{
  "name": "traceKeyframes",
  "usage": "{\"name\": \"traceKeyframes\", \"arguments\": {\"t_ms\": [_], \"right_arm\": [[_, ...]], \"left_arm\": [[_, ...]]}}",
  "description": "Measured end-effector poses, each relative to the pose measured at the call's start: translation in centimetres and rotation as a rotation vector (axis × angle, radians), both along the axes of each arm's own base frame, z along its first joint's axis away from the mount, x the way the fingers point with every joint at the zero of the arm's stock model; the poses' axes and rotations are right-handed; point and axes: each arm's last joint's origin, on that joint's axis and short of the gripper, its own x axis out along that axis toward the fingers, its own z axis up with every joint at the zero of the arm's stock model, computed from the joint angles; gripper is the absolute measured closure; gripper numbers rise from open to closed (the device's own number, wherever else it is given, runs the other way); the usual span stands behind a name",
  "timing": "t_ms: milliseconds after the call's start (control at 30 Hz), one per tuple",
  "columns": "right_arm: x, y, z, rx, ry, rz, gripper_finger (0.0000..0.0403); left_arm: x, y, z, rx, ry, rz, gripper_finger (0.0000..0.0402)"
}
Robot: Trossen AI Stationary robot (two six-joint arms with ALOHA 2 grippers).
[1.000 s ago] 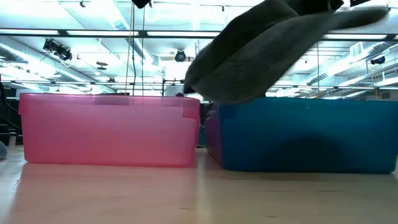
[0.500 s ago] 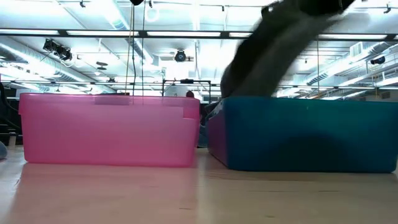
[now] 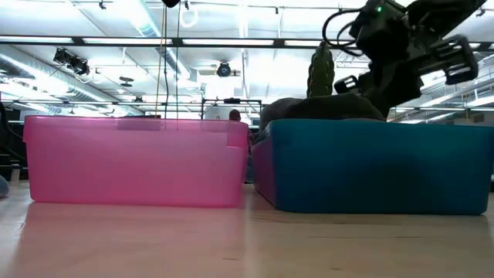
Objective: Pick & Place hat
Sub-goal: Put the black cap into the blue bin, then put the bottom dark blue cap into the red bin
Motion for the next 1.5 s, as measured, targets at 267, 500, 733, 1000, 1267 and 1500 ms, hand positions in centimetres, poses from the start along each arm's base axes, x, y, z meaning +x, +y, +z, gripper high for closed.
{"name": "traceKeyframes", "arguments": {"t_ms": [267,500,733,1000,1267,1500], "right_arm": [[0.3,-0.8,0.2,0.028,-0.030,-0.098,0.0363],[0.4,-1.0,0.2,0.057,0.009,-0.224,0.0297],[0.3,-1.0,0.3,0.074,0.020,-0.258,0.0204],[0.6,-1.2,2.7,0.108,0.084,-0.327,0.0140],[0.2,-0.9,5.4,0.166,0.099,-0.330,0.0122],[0.0,-0.8,6.6,0.259,0.038,-0.391,0.0122]], "left_arm": [[0.0,0.0,0.0,0.029,-0.016,-0.029,0.0232],[0.0,0.0,0.0,0.032,-0.017,-0.023,0.0232],[0.1,0.1,0.0,0.044,-0.024,-0.014,0.0232],[0.1,0.1,0.0,0.046,-0.024,-0.015,0.0232],[0.1,0.3,0.0,0.094,-0.041,0.034,0.0232],[0.1,0.5,0.0,0.099,-0.035,0.040,0.0232]]}}
